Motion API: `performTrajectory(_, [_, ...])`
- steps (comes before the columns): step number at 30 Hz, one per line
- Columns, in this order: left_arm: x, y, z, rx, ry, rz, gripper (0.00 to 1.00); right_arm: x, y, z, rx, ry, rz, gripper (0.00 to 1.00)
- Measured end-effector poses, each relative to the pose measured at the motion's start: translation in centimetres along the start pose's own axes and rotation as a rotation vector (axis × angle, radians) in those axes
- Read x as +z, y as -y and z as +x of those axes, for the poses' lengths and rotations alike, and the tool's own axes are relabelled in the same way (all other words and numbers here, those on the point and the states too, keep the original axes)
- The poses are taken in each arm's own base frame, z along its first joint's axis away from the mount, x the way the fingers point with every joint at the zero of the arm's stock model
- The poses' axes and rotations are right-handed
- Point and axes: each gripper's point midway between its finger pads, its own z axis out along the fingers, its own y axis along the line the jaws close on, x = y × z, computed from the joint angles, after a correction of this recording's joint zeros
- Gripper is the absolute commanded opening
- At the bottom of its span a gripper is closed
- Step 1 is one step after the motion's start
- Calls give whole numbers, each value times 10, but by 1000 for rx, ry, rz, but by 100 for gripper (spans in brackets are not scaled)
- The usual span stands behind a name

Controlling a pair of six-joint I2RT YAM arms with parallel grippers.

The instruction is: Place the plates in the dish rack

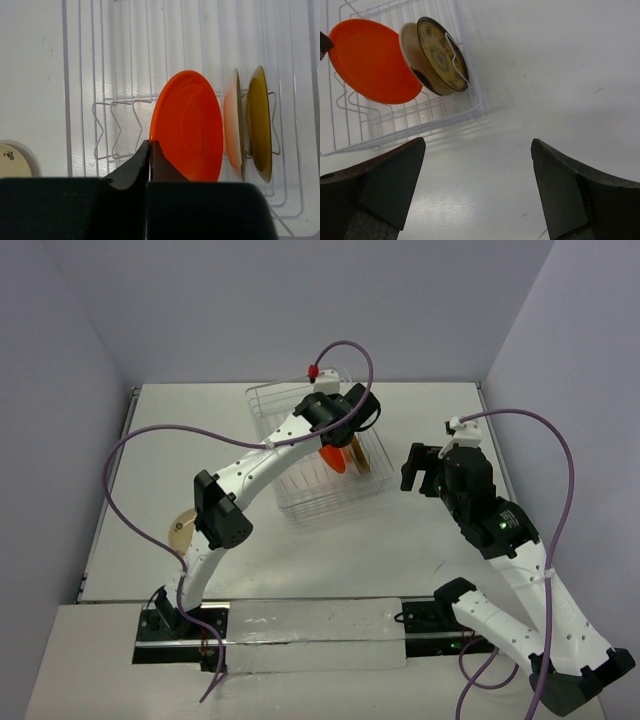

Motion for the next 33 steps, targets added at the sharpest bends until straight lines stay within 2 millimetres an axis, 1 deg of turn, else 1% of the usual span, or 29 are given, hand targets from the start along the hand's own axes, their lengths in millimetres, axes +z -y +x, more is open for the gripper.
performTrajectory(1, [0, 3, -1, -2, 2, 10, 22, 0, 0, 0, -1, 0, 0, 94])
performTrajectory(2, [0, 6, -2, -5, 4, 22, 22, 0, 0, 0, -2, -1, 1, 94])
performTrajectory(4, [0, 13, -5, -13, 11, 51, 29, 0, 0, 0, -3, -1, 1, 94])
performTrajectory(6, [0, 19, -8, -16, 21, 75, 33, 0, 1, 0, -2, 0, 3, 94])
performTrajectory(8, [-2, 25, -13, -23, 33, 101, 44, 0, 1, 0, -2, -1, 4, 94])
performTrajectory(9, [-3, 27, -15, -25, 39, 113, 46, 0, 1, 0, -2, 0, 4, 94])
performTrajectory(10, [-4, 30, -16, -24, 44, 123, 49, 0, 1, 0, -2, 0, 4, 94])
performTrajectory(14, [-7, 37, -17, -12, 40, 158, 50, 0, 2, 0, -3, 1, 4, 94])
performTrajectory(16, [-8, 40, -17, -11, 38, 174, 55, 0, 2, 0, -4, 2, 4, 94])
performTrajectory(17, [-8, 41, -18, -11, 38, 180, 60, 0, 2, 0, -4, 2, 4, 94])
performTrajectory(19, [-8, 44, -18, -7, 37, 192, 64, 0, 1, 0, -4, 1, 2, 94])
performTrajectory(20, [-9, 45, -18, -5, 36, 199, 68, 0, 1, 0, -4, 1, 1, 94])
performTrajectory(21, [-10, 46, -18, -6, 33, 207, 78, 0, 1, 0, -4, 0, 0, 94])
performTrajectory(22, [-12, 46, -18, -5, 31, 217, 85, 0, 1, 0, -4, 0, -1, 94])
performTrajectory(24, [-17, 44, -21, -2, 31, 235, 92, 0, 0, 0, -4, -1, -4, 95])
performTrajectory(26, [-26, 40, -27, -14, 38, 256, 97, -1, 0, 0, -4, -1, -7, 95])
performTrajectory(28, [-37, 28, -36, -38, 45, 271, 99, -1, 0, 0, -3, 2, -11, 95])
performTrajectory(29, [-43, 20, -40, -58, 46, 284, 99, -2, -1, 0, -2, 4, -13, 96])
performTrajectory(31, [-54, -8, -46, -100, 31, 294, 99, -3, 0, 0, 1, 8, -17, 97])
performTrajectory(32, [-58, -27, -51, -144, 25, 300, 99, -4, 0, 0, 2, 9, -19, 97])
performTrajectory(33, [-59, -50, -55, -192, 21, 293, 99, -4, 0, 1, 3, 9, -21, 97])
